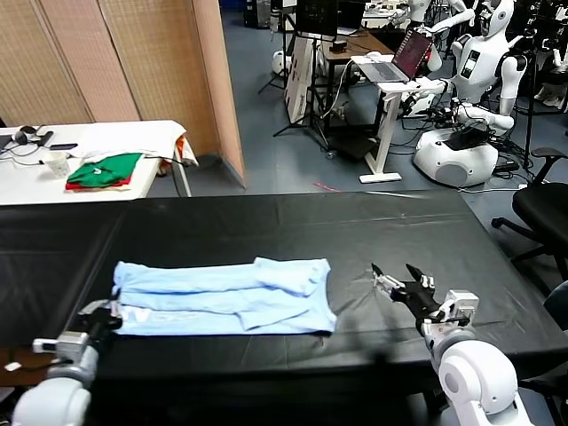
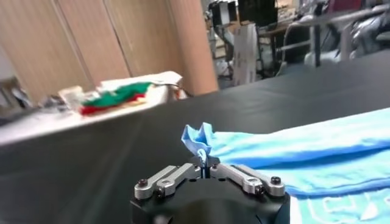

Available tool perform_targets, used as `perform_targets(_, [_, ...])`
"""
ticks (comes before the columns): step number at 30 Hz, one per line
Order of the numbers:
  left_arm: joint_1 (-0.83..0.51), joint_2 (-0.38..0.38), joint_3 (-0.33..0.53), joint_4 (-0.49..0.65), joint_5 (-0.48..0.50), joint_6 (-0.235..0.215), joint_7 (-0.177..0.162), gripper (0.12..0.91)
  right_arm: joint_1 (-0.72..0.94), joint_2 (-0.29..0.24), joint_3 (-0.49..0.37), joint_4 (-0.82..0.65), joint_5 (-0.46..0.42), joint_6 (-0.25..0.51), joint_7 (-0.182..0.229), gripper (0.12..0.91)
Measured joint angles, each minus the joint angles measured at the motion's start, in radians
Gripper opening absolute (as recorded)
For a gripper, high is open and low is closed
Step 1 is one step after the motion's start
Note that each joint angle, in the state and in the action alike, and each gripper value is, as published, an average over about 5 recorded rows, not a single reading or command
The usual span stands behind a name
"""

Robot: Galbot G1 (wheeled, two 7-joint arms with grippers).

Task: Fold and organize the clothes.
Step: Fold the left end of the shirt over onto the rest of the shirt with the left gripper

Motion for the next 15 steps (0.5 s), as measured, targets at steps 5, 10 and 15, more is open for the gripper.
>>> perform_targets(5, [-0.012, -0.008, 0.017, -0.028, 0.015, 0.003, -0.005, 0.175, -0.018, 0.002, 0.011, 0.006, -0.007, 0.009, 0.000, 0.907])
perform_targets(10, [-0.019, -0.081, 0.082, -0.088, -0.049, 0.065, -0.027, 0.175, -0.040, 0.007, 0.024, 0.007, -0.021, 0.016, 0.000, 0.907])
perform_targets(15, [-0.031, -0.176, 0.185, -0.161, -0.117, 0.122, -0.056, 0.175, -0.058, 0.019, 0.037, 0.009, -0.041, 0.021, -0.001, 0.907])
